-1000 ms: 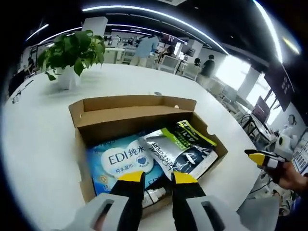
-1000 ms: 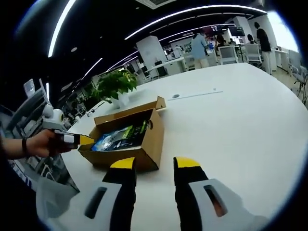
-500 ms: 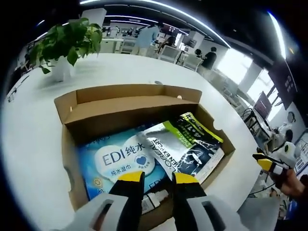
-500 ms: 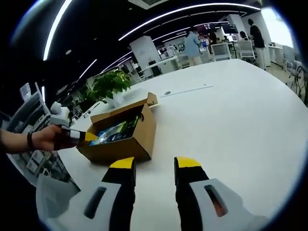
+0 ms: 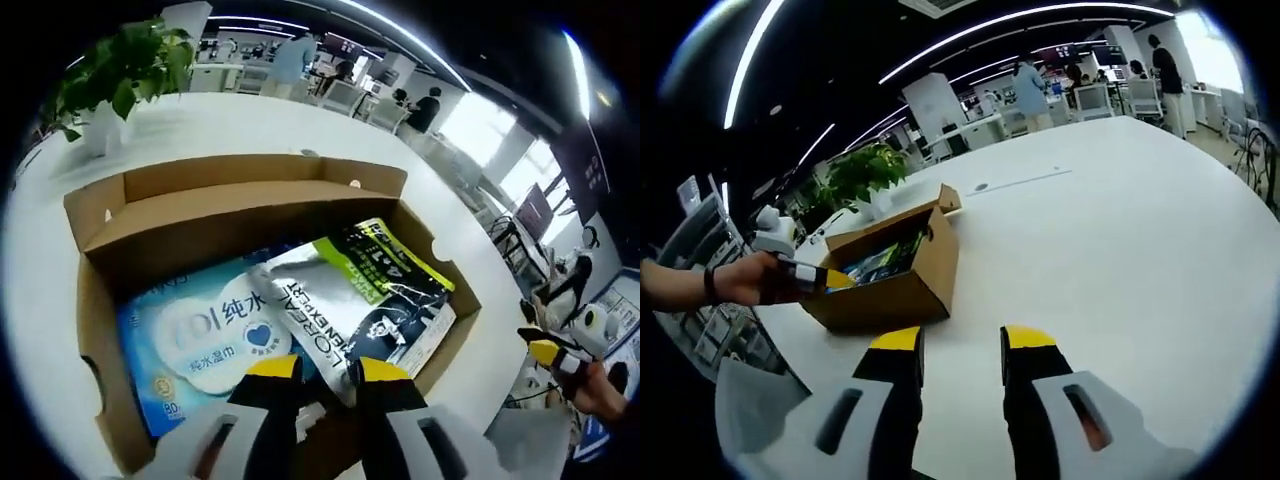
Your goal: Operate the shoe box by opening the lid, removing the specified soft item, and placing it in the target area until the item is outside and the box remains undamaged.
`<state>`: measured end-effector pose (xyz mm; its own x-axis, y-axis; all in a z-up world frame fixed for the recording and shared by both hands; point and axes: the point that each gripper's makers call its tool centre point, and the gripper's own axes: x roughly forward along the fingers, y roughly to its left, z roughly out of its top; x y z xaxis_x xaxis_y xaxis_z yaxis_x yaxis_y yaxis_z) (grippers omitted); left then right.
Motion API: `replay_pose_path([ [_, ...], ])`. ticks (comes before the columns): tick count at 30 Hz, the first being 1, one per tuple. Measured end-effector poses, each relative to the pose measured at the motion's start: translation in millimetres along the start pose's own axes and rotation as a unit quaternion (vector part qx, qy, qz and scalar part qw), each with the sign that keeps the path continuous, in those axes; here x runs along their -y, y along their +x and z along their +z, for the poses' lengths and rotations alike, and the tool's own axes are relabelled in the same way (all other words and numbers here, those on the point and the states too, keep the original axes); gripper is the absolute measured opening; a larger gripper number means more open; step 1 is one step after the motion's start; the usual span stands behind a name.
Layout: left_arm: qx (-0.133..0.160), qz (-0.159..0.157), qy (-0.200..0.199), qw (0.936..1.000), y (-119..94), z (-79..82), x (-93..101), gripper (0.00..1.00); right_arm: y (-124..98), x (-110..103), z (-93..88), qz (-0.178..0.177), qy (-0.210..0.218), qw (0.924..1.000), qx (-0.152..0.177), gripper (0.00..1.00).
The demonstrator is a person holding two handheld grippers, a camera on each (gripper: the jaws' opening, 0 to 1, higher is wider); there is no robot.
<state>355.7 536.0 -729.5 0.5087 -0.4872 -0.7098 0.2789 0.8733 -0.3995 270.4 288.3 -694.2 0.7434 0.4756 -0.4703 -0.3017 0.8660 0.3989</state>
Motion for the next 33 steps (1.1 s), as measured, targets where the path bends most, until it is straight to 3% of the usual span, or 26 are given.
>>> replay_pose_path([
  [11,0.019,-0.008,-0.042,0.9989,1,5.9,-6.0,0.06,-1,1,-6.1,-0.004,0.001,0.9999,-0.010,0.26],
  [15,0.025,-0.007,-0.030,0.9992,-1,7.3,-3.3,0.03,4,-6,-6.3,0.003,-0.005,0.9998,-0.018,0.26],
  [25,0.035,-0.001,-0.032,0.9989,-12,7.1,-15.5,0.02,22,-29,8.6,0.027,-0.031,0.9989,-0.023,0.27],
  [33,0.036,0.012,-0.026,0.9989,-22,3.0,-29.5,0.02,36,-46,10.0,0.046,-0.041,0.9976,-0.030,0.27],
])
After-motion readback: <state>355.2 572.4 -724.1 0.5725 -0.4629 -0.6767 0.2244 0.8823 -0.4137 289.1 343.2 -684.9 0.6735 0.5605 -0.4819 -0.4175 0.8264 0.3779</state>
